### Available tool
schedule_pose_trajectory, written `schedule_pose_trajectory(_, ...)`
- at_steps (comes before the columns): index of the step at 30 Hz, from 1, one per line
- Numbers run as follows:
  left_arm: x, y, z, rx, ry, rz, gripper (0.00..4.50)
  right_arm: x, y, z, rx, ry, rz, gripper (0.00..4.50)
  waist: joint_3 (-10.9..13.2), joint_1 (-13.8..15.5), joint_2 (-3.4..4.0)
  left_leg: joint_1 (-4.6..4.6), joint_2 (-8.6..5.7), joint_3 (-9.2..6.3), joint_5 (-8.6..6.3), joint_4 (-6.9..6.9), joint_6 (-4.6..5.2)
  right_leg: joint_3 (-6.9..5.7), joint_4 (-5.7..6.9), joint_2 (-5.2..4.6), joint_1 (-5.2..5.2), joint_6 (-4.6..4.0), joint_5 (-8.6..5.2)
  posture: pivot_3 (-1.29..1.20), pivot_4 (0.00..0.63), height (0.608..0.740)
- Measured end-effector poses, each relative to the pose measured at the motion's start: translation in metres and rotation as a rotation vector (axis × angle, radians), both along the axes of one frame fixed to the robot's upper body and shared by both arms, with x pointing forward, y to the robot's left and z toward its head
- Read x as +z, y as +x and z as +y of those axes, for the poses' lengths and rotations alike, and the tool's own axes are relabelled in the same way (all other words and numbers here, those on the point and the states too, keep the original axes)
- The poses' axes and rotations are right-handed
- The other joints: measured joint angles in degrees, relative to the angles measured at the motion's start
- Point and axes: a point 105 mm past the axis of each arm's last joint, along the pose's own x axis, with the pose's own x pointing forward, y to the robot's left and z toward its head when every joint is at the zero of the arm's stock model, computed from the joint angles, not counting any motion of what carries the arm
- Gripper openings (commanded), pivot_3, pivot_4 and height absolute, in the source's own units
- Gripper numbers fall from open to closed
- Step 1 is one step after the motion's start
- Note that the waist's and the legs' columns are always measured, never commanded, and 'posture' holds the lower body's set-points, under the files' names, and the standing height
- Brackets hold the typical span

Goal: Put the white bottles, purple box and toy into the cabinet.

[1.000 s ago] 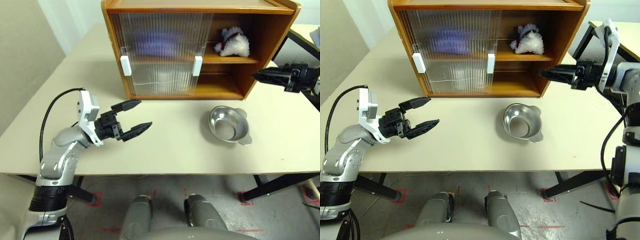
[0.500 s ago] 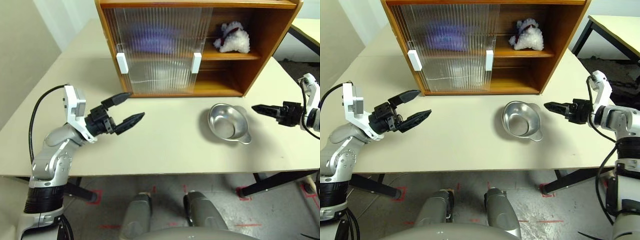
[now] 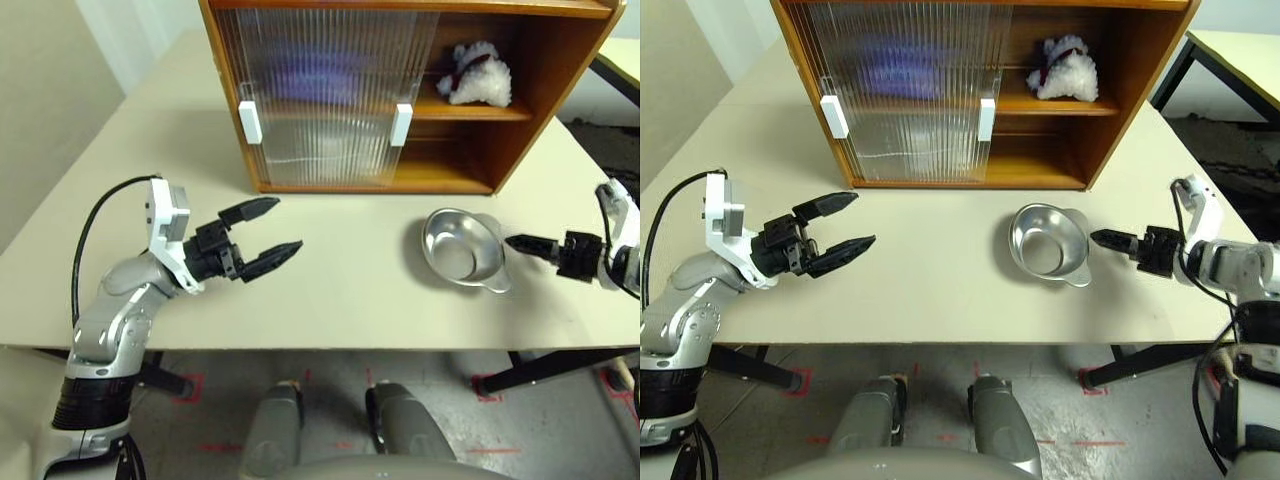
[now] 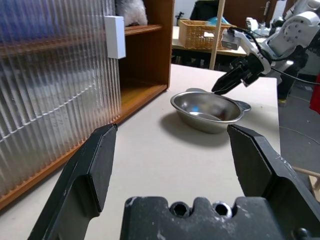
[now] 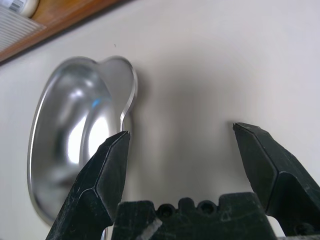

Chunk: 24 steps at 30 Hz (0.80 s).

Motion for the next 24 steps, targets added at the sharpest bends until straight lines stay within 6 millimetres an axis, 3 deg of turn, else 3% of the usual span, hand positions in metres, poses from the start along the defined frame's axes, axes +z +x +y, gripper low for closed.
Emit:
schedule_pose_trajectory(9, 0.012, 0.013, 0.000, -0.031, 0.007, -0.040, 4.50, 0.010, -0.019, 0.006, 0.004, 0.142, 0.030, 4.48, -0.14, 0.00, -0.05, -0.03, -0.01, -0.02, -0.11, 0.08, -0.18, -0.04, -0.04, 0.00, 0.01, 0.05, 0.03, 0.14, 0.036, 0.740)
schedule_pose_trajectory(15, 0.001, 0.016, 0.001, -0.040, 0.021, -0.011, 4.50, 0.004, -0.040, 0.010, 0.018, 0.176, 0.092, 4.48, -0.27, -0.30, 0.02, -0.17, -0.01, -0.03, -0.03, 0.10, -0.05, -0.05, -0.07, 0.00, -0.05, 0.07, 0.04, 0.11, 0.034, 0.740)
schedule_pose_trajectory(24, -0.001, 0.022, -0.002, -0.064, 0.037, -0.013, 4.50, -0.010, -0.042, 0.028, 0.035, 0.218, 0.112, 4.48, -0.36, -0.75, -0.10, -0.16, 0.00, -0.04, -0.07, 0.10, -0.11, -0.07, -0.08, 0.00, -0.05, 0.13, 0.07, 0.12, 0.045, 0.740)
